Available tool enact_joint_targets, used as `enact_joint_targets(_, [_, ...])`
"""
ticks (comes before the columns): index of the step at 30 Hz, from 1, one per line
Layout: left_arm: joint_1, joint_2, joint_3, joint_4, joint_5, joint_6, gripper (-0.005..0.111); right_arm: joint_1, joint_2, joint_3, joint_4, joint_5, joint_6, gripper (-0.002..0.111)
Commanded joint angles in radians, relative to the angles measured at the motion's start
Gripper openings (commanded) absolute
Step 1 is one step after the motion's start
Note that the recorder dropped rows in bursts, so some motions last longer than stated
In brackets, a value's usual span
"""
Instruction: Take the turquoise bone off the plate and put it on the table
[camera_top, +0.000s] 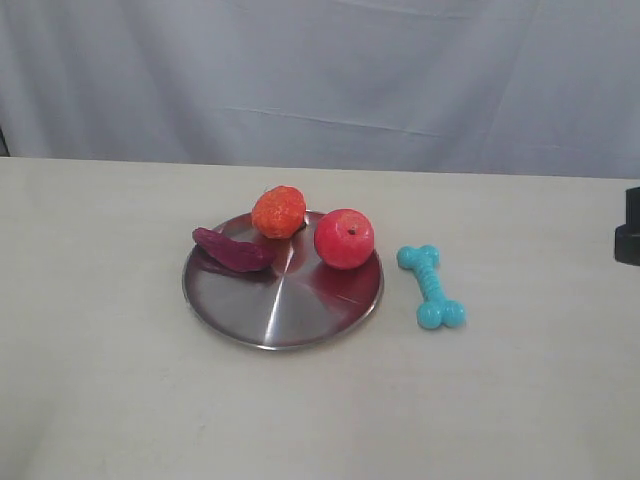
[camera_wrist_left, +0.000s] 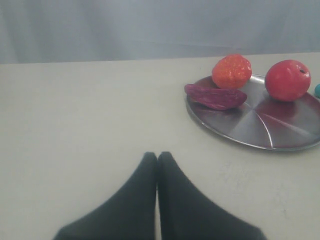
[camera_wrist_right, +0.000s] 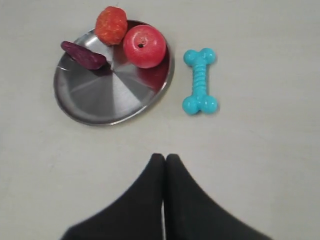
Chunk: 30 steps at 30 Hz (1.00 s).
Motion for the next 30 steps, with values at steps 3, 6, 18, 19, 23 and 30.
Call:
enact_joint_targets(3, [-0.003,-0.001,0.003,0.000,-0.001,-0.001,0.000,-0.003,-0.071,0.004,0.042,-0.005,-0.014,-0.001])
enact_joint_targets(6, [-0.003,-0.001,0.003,0.000,-0.001,-0.001,0.000,-0.003,-0.093,0.004,0.017,-0.032,-0.018,-0.001])
enact_joint_targets(18, [-0.003,-0.001,0.003,0.000,-0.001,-0.001,0.000,-0.057,-0.367,0.261,-0.022,-0.595,-0.127,-0.001])
enact_joint_targets(19, [-0.003,-0.001,0.003,0.000,-0.001,-0.001,0.000,-0.095,-0.419,0.308,-0.022,-0.607,-0.140,-0.001])
enact_joint_targets(23, [-0.003,-0.001,0.003,0.000,-0.001,-0.001,0.000,-0.212,-0.561,0.445,-0.024,-0.607,-0.180,-0.001])
enact_joint_targets(30, [-0.003,-0.001,0.003,0.000,-0.001,-0.001,0.000,-0.212,-0.605,0.574,-0.033,-0.612,-0.214,-0.001])
